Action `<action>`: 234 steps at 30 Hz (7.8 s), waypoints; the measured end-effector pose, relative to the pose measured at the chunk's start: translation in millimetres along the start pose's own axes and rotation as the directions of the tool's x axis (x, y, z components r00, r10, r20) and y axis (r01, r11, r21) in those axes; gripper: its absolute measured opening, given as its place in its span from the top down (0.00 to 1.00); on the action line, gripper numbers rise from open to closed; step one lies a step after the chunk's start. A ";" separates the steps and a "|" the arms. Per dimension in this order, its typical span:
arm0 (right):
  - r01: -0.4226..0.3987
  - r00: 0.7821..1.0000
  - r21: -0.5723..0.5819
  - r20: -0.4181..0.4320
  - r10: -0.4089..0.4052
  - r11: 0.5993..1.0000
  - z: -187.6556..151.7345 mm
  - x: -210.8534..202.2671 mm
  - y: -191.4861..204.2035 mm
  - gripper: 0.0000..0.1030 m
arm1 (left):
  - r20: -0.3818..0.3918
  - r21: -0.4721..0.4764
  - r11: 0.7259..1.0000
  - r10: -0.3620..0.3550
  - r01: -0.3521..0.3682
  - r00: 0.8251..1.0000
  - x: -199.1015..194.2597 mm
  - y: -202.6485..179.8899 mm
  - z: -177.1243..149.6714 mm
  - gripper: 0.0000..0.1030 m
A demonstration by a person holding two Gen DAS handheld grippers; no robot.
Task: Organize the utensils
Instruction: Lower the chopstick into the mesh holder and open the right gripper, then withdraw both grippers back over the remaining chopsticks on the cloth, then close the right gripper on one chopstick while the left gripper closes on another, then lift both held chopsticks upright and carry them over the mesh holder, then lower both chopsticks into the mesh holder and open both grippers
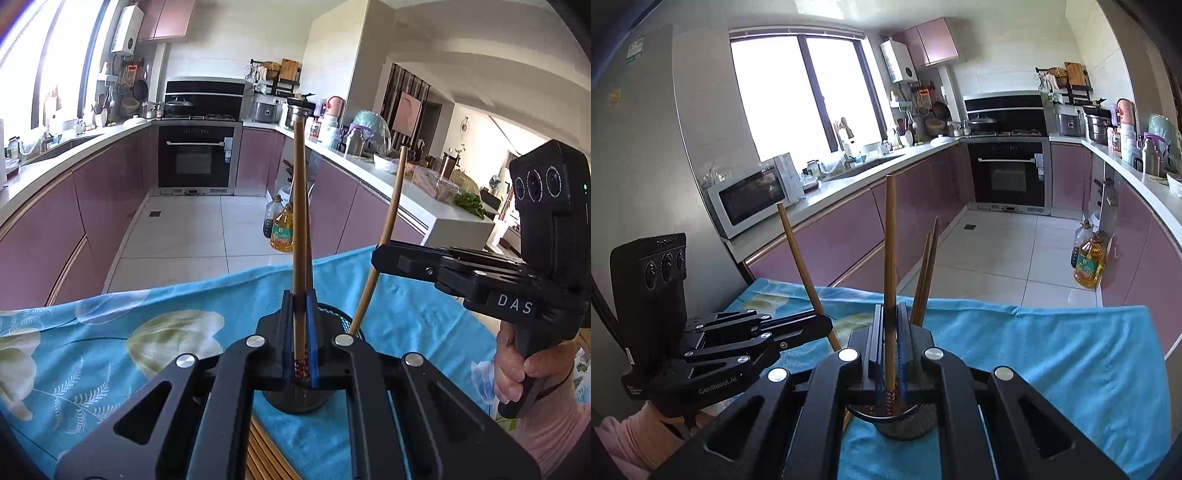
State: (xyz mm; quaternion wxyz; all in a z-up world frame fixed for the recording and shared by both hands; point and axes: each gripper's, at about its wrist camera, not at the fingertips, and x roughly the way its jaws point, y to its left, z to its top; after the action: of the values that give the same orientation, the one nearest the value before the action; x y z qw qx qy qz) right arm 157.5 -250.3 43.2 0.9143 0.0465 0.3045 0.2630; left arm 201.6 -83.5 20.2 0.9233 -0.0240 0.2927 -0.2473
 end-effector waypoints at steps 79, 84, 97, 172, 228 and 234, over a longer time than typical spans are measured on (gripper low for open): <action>-0.007 0.957 -0.043 -0.290 -0.006 0.999 -145.2 63.4 76.7 0.68 | -0.264 -0.102 0.976 0.159 -0.191 0.951 -16.1 37.8 -171.8 0.66; 0.013 0.958 -0.065 -0.286 -0.031 0.998 -145.6 64.0 78.3 0.70 | -0.264 -0.096 0.976 0.164 -0.195 0.950 -15.9 37.4 -172.0 0.66; 0.041 0.953 -0.084 -0.297 -0.064 0.996 -145.8 64.8 78.4 0.78 | -0.269 -0.070 0.978 0.172 -0.198 0.947 -14.4 32.6 -172.2 0.75; -0.095 0.972 0.002 -0.217 0.094 0.995 -118.4 39.0 70.2 0.94 | -0.225 -0.108 0.983 0.122 -0.149 0.967 -24.0 39.0 -139.5 0.93; 0.077 0.963 -0.036 0.260 -0.065 0.996 8.3 8.6 19.0 0.94 | 0.158 -0.048 0.999 0.028 -0.020 0.987 -62.3 -0.5 29.7 0.93; 0.079 0.983 -0.005 0.164 -0.077 0.997 -8.4 27.6 8.5 0.94 | 0.057 -0.011 0.999 0.032 -0.031 0.998 -30.2 1.3 16.9 0.93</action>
State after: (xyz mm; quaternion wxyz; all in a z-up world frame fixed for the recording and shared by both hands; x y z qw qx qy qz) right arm 167.4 -229.6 23.7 0.9460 0.0509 0.2286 0.2240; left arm 190.2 -69.8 49.9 0.9350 -0.0312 0.2679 -0.2303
